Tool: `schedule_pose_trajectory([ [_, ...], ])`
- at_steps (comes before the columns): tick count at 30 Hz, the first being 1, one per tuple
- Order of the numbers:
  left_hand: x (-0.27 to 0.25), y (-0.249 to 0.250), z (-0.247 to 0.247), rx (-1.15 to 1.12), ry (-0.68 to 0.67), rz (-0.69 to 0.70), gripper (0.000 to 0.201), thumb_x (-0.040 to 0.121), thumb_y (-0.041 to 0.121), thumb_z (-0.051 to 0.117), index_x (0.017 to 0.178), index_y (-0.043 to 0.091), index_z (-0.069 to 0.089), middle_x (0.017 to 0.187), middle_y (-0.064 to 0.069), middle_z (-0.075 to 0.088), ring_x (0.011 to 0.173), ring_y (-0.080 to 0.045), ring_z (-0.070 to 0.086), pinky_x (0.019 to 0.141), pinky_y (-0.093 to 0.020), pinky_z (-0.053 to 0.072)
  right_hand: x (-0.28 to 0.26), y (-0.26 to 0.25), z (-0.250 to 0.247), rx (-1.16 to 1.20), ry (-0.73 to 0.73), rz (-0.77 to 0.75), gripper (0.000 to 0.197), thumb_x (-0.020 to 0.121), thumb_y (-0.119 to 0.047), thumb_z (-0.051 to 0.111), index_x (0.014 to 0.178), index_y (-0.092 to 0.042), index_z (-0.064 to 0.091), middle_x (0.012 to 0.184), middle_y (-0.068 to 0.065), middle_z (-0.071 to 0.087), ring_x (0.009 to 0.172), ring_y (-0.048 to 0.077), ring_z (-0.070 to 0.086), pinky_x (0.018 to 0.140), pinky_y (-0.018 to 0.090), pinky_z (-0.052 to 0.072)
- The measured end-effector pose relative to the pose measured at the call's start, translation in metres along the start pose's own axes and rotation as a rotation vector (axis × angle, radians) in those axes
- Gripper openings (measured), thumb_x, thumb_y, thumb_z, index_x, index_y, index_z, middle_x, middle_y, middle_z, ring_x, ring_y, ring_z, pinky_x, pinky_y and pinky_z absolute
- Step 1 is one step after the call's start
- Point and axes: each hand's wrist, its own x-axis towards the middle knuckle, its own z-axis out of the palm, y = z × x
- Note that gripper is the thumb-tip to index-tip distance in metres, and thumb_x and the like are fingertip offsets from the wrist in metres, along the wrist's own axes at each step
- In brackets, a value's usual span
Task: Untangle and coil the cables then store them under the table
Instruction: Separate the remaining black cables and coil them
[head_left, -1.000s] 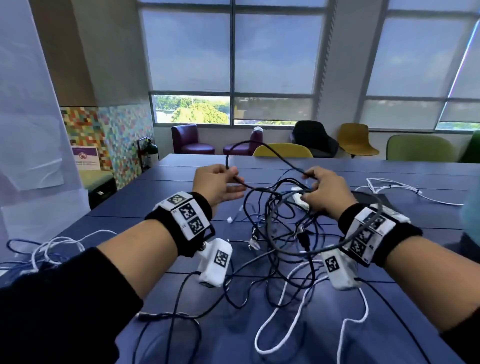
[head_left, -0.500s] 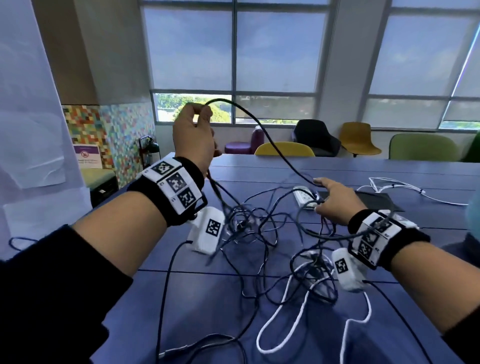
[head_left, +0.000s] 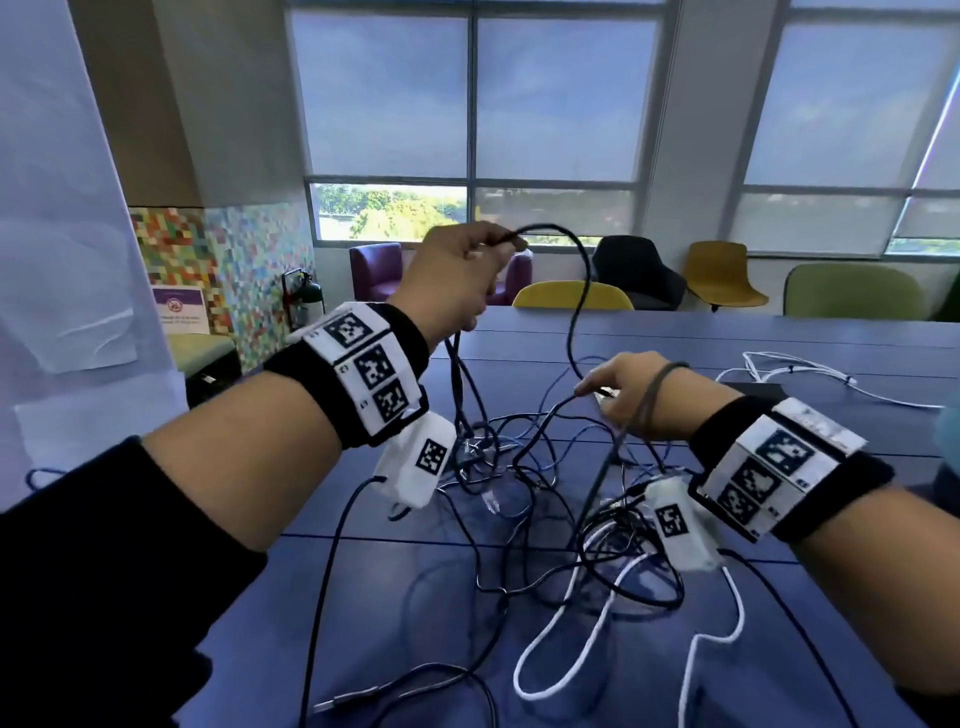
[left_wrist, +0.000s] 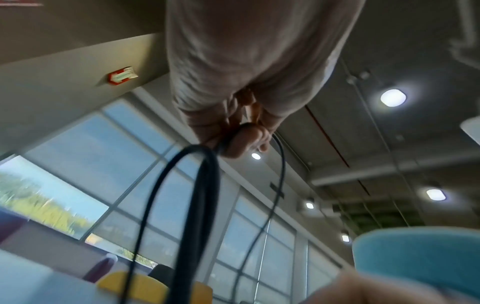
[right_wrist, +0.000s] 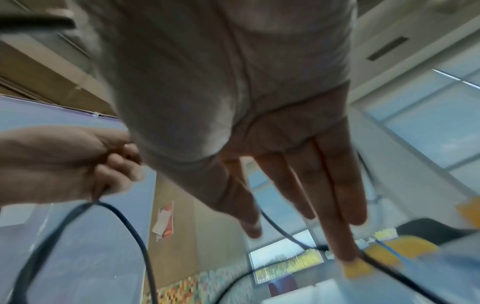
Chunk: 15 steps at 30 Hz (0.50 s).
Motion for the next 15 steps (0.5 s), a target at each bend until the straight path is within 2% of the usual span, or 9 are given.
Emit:
schedule_pose_trajectory([
  [2,-0.004,-0.007,0.005,0.069,-0.023,0.038,0.019,0.098,0.014,0.054,0.106,0.009,0.071,0.058,0.002,0.047,0.043,-0.007,0.035,0.045,-0.018,0.031,-0.007,-0.014,-0.009,-0.062,-0.147,-0.060,0.040,0.097,-0.010,0.045,0.128,-0.026,0.063,0.134,0.003,0.060,0.115,0.025,0.059,0.099,0.035,0.049],
  [5,-0.001,-0.022,0.002,0.133,0.096,0.070,0.018,0.097,0.012,0.055,0.100,0.015,0.072,0.073,0.012,0.060,0.061,0.000,0.048,0.066,-0.021,0.041,-0.026,-0.028,-0.011,0.024,-0.389,-0.133,0.039,0.099,-0.016,0.050,0.134,-0.031,0.058,0.130,-0.013,0.060,0.111,0.009,0.058,0.091,0.012,0.047],
  [6,0.002,-0.027,-0.003,0.149,0.137,0.046,0.018,0.096,0.012,0.055,0.100,0.013,0.073,0.076,0.009,0.061,0.063,-0.003,0.048,0.070,-0.025,0.040,-0.033,-0.031,-0.009,0.058,-0.465,-0.140,0.039,0.098,-0.020,0.054,0.133,-0.034,0.057,0.127,-0.017,0.060,0.107,0.007,0.059,0.090,0.011,0.047],
  [7,0.006,-0.033,-0.010,0.165,0.174,0.012,0.017,0.096,0.013,0.056,0.099,0.011,0.073,0.076,0.004,0.062,0.063,-0.007,0.048,0.071,-0.027,0.041,-0.037,-0.032,-0.005,0.069,-0.536,-0.159,0.039,0.096,-0.024,0.058,0.133,-0.035,0.058,0.126,-0.016,0.062,0.106,0.008,0.062,0.095,0.018,0.049],
  [9,0.012,-0.047,-0.023,0.203,0.225,-0.048,0.015,0.094,0.015,0.059,0.094,0.010,0.073,0.071,-0.002,0.060,0.064,-0.018,0.048,0.067,-0.030,0.042,-0.043,-0.029,-0.001,0.136,-0.657,-0.205,0.035,0.093,-0.022,0.063,0.128,-0.023,0.064,0.121,0.001,0.069,0.100,0.014,0.065,0.100,0.035,0.051],
  [11,0.009,-0.055,-0.031,0.197,0.230,-0.078,0.012,0.095,0.017,0.059,0.094,0.013,0.071,0.060,0.002,0.052,0.057,-0.018,0.046,0.052,-0.023,0.036,-0.047,-0.025,-0.004,0.355,-0.730,-0.248,0.029,0.091,-0.020,0.066,0.118,-0.009,0.070,0.110,0.017,0.072,0.094,0.022,0.066,0.097,0.044,0.051],
  [13,0.000,-0.059,-0.028,0.160,0.165,-0.088,0.015,0.097,0.016,0.057,0.104,0.011,0.069,0.052,0.004,0.045,0.037,-0.006,0.037,0.039,-0.016,0.028,-0.046,-0.024,-0.010,0.560,-0.623,-0.263,0.026,0.091,-0.023,0.066,0.106,-0.003,0.072,0.100,0.017,0.074,0.090,0.029,0.070,0.085,0.043,0.057],
  [14,-0.005,-0.060,-0.023,0.139,0.106,-0.082,0.016,0.097,0.015,0.057,0.107,0.010,0.069,0.046,0.006,0.044,0.031,-0.003,0.032,0.036,-0.013,0.026,-0.043,-0.027,-0.011,0.623,-0.451,-0.276,0.022,0.093,-0.022,0.066,0.100,-0.002,0.072,0.093,0.014,0.075,0.082,0.025,0.071,0.075,0.036,0.059],
  [15,-0.010,-0.061,-0.017,0.131,0.033,-0.069,0.017,0.097,0.014,0.057,0.110,0.011,0.069,0.041,0.012,0.043,0.031,-0.002,0.030,0.035,-0.013,0.026,-0.036,-0.031,-0.011,0.631,-0.183,-0.282,0.017,0.093,-0.019,0.065,0.096,-0.004,0.070,0.086,0.010,0.074,0.074,0.018,0.069,0.066,0.030,0.056],
])
